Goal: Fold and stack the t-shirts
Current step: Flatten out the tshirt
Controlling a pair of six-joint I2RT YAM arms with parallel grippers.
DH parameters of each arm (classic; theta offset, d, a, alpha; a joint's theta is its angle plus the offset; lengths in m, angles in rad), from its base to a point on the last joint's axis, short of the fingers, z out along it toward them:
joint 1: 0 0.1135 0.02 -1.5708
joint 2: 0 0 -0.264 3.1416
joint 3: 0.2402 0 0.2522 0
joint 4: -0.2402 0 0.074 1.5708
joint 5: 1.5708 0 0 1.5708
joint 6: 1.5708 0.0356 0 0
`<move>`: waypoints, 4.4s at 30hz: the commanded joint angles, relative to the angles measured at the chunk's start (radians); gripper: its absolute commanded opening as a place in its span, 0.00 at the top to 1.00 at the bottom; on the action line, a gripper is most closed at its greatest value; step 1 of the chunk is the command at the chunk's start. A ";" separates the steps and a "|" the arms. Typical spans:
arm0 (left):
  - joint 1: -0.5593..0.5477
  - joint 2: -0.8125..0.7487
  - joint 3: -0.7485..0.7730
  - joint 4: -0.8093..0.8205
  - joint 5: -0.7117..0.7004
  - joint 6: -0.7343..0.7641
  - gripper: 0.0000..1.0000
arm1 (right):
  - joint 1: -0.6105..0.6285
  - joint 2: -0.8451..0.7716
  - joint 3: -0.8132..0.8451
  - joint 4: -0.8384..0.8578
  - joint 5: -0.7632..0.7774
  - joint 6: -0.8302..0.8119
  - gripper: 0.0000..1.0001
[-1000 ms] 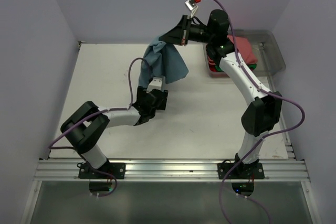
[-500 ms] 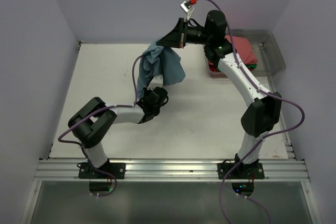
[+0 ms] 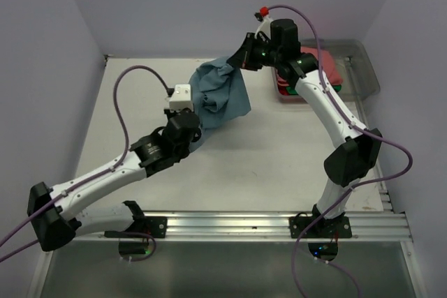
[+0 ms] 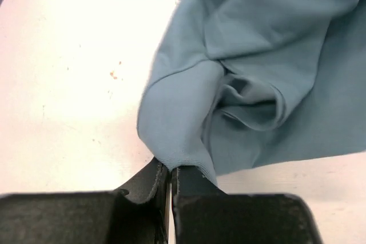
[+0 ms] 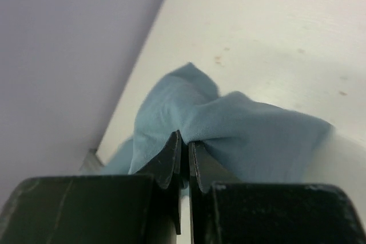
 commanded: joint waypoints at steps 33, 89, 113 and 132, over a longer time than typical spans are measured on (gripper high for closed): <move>-0.005 -0.100 0.543 -0.396 -0.086 0.051 1.00 | 0.338 -0.188 -0.540 -0.309 0.396 -0.144 0.27; -0.006 -0.165 0.658 -0.402 0.032 0.085 1.00 | 0.361 -0.111 -0.440 -0.361 0.799 -0.095 0.38; -0.006 -0.071 0.742 -0.342 0.101 0.183 1.00 | 0.318 -0.192 -0.598 -0.272 0.501 -0.075 0.38; -0.005 -0.070 0.706 -0.304 0.057 0.166 1.00 | 0.615 -0.034 -0.646 -0.201 0.559 0.000 0.37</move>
